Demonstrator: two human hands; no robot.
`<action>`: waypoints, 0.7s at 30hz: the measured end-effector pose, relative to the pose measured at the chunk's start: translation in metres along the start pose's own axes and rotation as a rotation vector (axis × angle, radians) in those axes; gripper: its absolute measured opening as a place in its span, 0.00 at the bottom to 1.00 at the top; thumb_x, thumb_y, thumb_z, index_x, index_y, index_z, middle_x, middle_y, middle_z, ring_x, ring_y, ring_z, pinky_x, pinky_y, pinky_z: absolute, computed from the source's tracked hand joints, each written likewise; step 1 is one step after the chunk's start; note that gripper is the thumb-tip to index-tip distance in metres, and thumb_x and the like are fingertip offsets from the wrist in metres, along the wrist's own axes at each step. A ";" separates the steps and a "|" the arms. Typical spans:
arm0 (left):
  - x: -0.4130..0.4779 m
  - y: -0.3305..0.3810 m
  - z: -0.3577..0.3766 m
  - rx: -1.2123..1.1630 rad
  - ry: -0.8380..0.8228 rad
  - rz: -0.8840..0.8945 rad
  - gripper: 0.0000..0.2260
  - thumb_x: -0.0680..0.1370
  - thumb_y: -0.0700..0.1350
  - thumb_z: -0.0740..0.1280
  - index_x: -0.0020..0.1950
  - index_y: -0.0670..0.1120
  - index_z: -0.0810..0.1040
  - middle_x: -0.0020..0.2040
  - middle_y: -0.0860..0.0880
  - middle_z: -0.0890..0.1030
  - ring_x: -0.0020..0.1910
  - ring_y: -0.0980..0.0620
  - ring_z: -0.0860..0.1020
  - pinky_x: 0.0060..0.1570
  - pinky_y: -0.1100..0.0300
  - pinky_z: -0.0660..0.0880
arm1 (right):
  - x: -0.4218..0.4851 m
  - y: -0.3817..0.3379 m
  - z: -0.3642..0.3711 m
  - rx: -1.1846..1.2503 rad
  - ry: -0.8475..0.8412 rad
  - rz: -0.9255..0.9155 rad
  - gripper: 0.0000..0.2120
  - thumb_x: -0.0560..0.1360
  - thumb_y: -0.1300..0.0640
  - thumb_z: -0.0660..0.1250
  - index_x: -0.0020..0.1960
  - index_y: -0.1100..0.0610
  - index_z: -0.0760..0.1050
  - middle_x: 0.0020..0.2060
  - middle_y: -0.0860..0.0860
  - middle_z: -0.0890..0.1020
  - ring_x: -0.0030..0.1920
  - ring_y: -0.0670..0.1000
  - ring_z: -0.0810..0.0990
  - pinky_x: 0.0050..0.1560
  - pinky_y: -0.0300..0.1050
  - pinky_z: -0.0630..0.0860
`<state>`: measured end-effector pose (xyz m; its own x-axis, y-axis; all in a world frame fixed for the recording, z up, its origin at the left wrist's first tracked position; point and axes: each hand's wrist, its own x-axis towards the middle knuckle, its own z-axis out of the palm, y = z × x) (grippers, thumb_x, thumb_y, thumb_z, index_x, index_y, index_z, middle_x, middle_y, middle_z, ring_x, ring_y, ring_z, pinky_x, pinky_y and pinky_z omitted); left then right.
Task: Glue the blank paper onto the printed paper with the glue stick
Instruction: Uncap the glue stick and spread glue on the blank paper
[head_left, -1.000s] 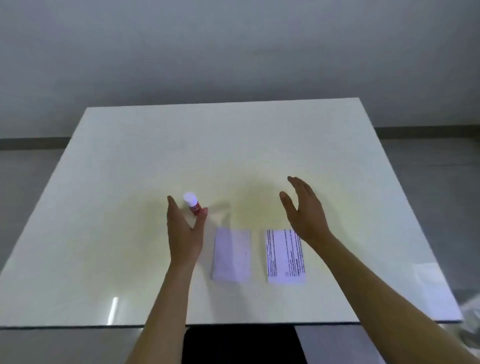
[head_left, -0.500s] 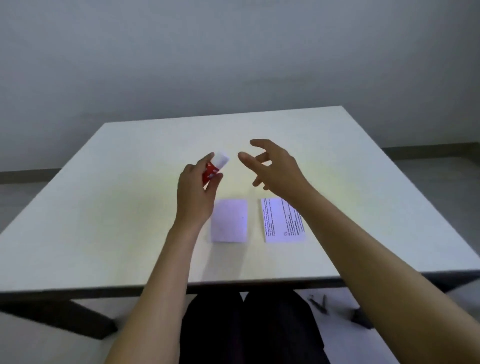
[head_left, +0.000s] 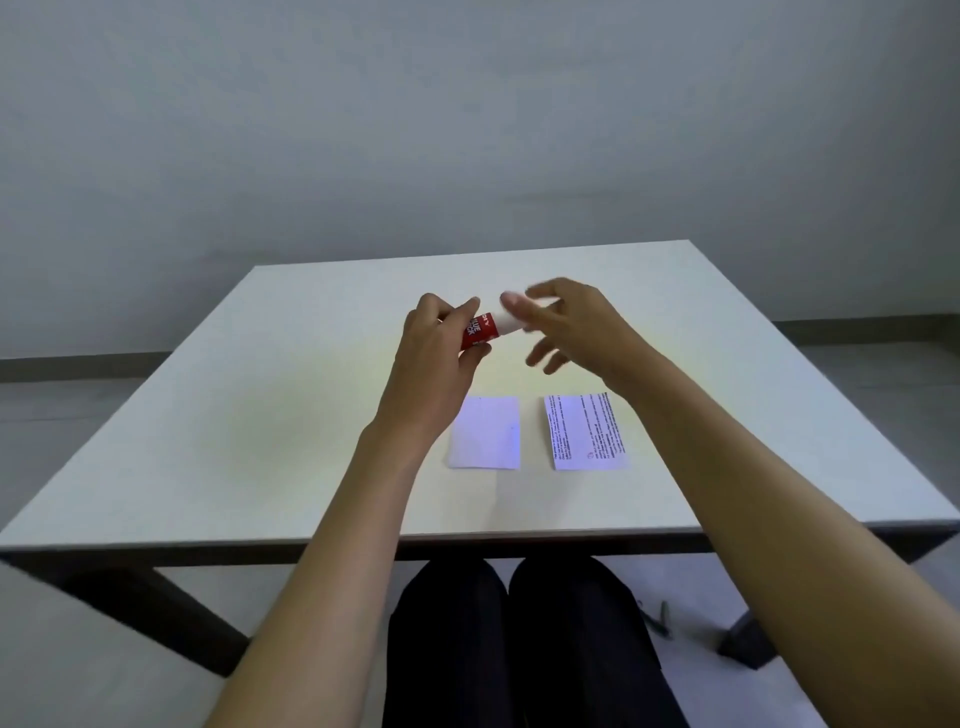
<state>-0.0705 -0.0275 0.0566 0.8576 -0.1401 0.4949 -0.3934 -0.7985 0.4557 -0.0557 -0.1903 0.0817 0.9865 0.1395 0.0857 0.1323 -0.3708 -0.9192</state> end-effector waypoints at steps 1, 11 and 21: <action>0.000 0.001 0.000 0.003 0.002 0.007 0.22 0.78 0.41 0.65 0.71 0.43 0.68 0.53 0.45 0.71 0.57 0.46 0.71 0.55 0.64 0.65 | 0.000 0.000 0.002 -0.040 0.049 0.026 0.24 0.74 0.39 0.62 0.51 0.61 0.78 0.35 0.53 0.82 0.25 0.49 0.78 0.26 0.38 0.75; -0.004 -0.006 0.002 0.026 -0.031 0.030 0.24 0.76 0.41 0.66 0.72 0.48 0.68 0.48 0.49 0.66 0.53 0.48 0.70 0.52 0.61 0.67 | 0.000 0.000 0.011 -0.044 -0.002 0.043 0.20 0.76 0.43 0.63 0.43 0.61 0.76 0.30 0.55 0.81 0.23 0.49 0.77 0.24 0.40 0.72; -0.019 -0.037 0.002 -0.160 -0.034 -0.179 0.11 0.77 0.49 0.64 0.59 0.50 0.78 0.42 0.50 0.83 0.40 0.48 0.79 0.41 0.54 0.74 | 0.027 0.050 -0.043 -0.144 0.490 -0.044 0.11 0.71 0.63 0.70 0.53 0.60 0.78 0.44 0.55 0.82 0.36 0.53 0.82 0.41 0.37 0.77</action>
<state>-0.0714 0.0037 0.0283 0.9279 -0.0268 0.3718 -0.2796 -0.7096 0.6468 -0.0183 -0.2445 0.0546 0.9043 -0.2762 0.3253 0.1530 -0.5017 -0.8514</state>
